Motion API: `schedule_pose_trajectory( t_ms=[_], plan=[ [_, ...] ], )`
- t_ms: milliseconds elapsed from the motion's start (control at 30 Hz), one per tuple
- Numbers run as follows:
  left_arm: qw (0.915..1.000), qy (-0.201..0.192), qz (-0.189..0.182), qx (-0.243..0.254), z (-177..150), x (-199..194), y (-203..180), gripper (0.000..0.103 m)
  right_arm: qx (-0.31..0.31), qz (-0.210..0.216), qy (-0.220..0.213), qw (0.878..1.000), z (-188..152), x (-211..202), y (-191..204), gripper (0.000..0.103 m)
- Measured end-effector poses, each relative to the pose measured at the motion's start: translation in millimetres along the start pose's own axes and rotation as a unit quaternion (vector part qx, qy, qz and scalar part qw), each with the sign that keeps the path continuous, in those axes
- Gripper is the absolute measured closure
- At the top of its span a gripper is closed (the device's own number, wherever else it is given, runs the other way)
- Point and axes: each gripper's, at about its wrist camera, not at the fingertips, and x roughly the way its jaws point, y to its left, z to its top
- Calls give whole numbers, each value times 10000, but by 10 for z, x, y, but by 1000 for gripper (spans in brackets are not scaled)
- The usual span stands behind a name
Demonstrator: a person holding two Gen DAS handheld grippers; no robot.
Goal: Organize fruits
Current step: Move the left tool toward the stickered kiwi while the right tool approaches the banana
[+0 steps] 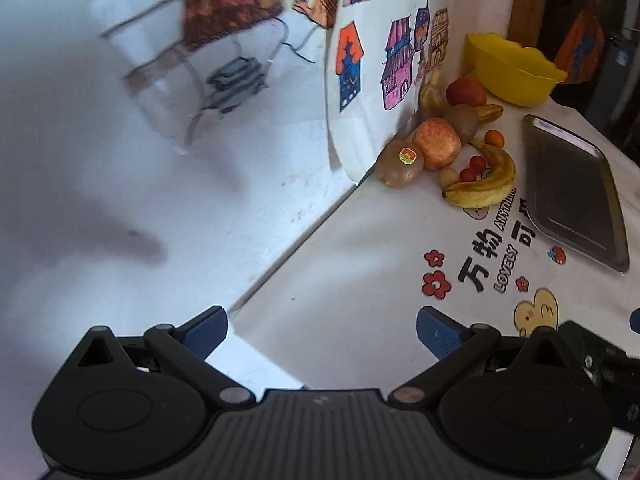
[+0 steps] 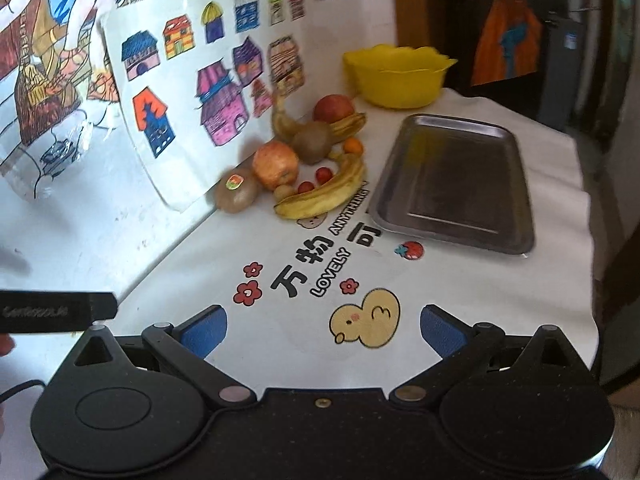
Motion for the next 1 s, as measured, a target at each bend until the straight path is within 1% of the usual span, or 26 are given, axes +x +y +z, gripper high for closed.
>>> schedule_pose_trajectory(
  t_ms=[100,233,300,367,467,600,767,900,1000],
  plan=[
    [9997,147,-68,-171,106,145,-95,1,-158,168,155,9996,116,95,-138,1],
    [9992,175,-82,-359,217,296,-185,1,-359,247,138,9990,189,176,-276,1],
    [9991,173,-117,-370,266,359,-204,1,-468,299,128,9984,201,203,-305,1],
    [9991,176,-140,-353,319,422,-231,1,-597,436,139,9972,203,248,-328,1],
    [9993,170,-223,-249,419,533,-289,1,-738,454,183,9961,193,323,-334,1],
    [9989,37,-457,-37,562,728,-421,1,-739,364,185,9964,205,417,-359,1],
    [9973,-139,-684,242,744,1059,-621,1,-743,-11,32,9972,346,598,-460,1],
    [9961,-251,-822,208,806,1258,-687,1,-867,-145,-108,9961,554,802,-548,1],
    [9955,-358,-870,80,810,1353,-725,1,-917,-165,-311,9952,721,977,-585,5]
  ],
)
